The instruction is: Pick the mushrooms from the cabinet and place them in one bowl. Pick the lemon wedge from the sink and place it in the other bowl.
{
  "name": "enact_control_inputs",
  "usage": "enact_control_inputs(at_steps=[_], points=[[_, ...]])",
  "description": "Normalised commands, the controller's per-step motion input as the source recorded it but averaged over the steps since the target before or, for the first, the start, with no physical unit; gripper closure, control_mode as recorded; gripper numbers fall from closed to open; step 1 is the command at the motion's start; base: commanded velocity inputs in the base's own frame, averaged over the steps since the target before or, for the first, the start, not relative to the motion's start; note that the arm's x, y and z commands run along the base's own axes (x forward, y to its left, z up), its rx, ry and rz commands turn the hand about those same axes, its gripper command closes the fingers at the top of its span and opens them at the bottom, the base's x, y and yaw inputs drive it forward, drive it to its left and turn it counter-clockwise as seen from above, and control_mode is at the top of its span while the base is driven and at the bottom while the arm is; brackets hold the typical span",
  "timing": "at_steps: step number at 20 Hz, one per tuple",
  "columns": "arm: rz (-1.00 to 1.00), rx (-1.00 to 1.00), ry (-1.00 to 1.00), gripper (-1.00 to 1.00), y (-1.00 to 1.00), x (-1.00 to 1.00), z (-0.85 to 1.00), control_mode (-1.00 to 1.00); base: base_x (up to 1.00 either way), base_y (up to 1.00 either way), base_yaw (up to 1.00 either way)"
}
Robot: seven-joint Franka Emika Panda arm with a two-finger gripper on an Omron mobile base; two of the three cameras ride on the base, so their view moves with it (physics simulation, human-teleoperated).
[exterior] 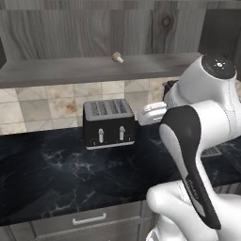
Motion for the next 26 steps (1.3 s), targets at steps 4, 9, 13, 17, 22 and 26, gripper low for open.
enact_control_inputs(at_steps=[4,9,13,17,22,26], points=[[0.08,0.0,-0.16,-1.0,0.0,-0.4,0.67,-1.0,0.0,0.0,0.0],[0.03,-0.02,-0.04,-1.0,-0.12,0.09,0.43,-1.0,0.0,0.0,0.0],[0.0,-0.06,-0.07,-1.0,-0.03,0.34,0.22,-1.0,0.0,0.0,0.0],[0.0,0.0,-0.29,-1.0,-0.04,0.21,-0.06,-1.0,0.0,0.0,0.0],[-0.02,0.03,-0.21,-1.0,-0.04,0.33,-0.36,-1.0,0.0,0.0,0.0],[0.0,0.06,-0.12,-1.0,-0.04,0.1,0.01,-1.0,0.0,0.0,0.0]])
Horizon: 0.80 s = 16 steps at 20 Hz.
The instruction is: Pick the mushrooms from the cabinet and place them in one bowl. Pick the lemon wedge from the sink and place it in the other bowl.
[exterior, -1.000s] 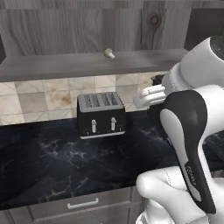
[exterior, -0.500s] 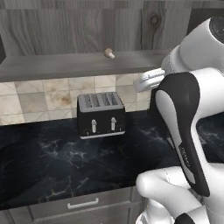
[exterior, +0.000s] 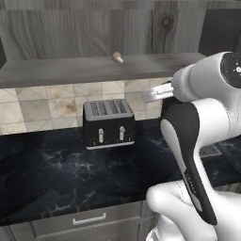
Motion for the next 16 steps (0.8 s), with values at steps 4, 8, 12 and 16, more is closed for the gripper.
enact_control_inputs(at_steps=[4,8,12,16], points=[[0.0,0.02,0.01,-1.0,-0.08,0.04,0.37,-1.0,0.0,0.0,0.0],[0.0,0.04,0.0,-1.0,-0.02,0.04,0.36,-1.0,0.0,0.0,0.0],[0.0,0.04,0.0,-1.0,-0.02,0.04,0.41,-1.0,0.0,0.0,0.0],[0.0,0.03,0.02,-1.0,-0.02,0.16,0.09,-1.0,0.0,0.0,0.0]])
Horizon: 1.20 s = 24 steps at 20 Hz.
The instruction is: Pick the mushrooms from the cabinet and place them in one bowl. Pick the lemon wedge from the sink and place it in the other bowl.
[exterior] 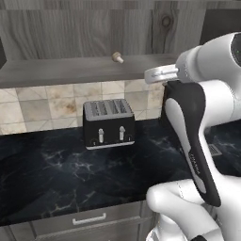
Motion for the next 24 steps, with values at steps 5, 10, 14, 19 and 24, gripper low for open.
enact_control_inputs(at_steps=[5,10,14,19,24], points=[[-0.01,0.0,0.04,-1.0,-0.05,0.28,-0.15,-1.0,0.0,0.0,0.0],[0.0,0.0,0.05,-1.0,-0.06,0.3,-0.12,-1.0,0.0,0.0,0.0],[0.0,0.0,-0.1,-1.0,0.0,0.31,-0.14,-1.0,0.0,0.0,0.0],[0.0,0.0,-0.1,-1.0,0.0,0.31,-0.18,-1.0,0.0,0.0,0.0],[-0.01,0.0,-0.02,-1.0,0.0,0.35,-0.11,-1.0,0.0,0.0,0.0]])
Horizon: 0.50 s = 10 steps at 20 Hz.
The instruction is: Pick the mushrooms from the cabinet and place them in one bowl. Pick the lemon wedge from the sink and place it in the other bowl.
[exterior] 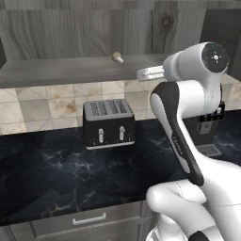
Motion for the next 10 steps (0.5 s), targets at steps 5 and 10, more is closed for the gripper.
enact_control_inputs(at_steps=[5,10], points=[[0.0,0.0,0.0,-1.0,0.0,0.38,0.0,-1.0,0.0,0.0,0.0],[-0.01,0.0,0.0,-1.0,0.0,0.38,0.0,-1.0,0.0,0.0,0.0]])
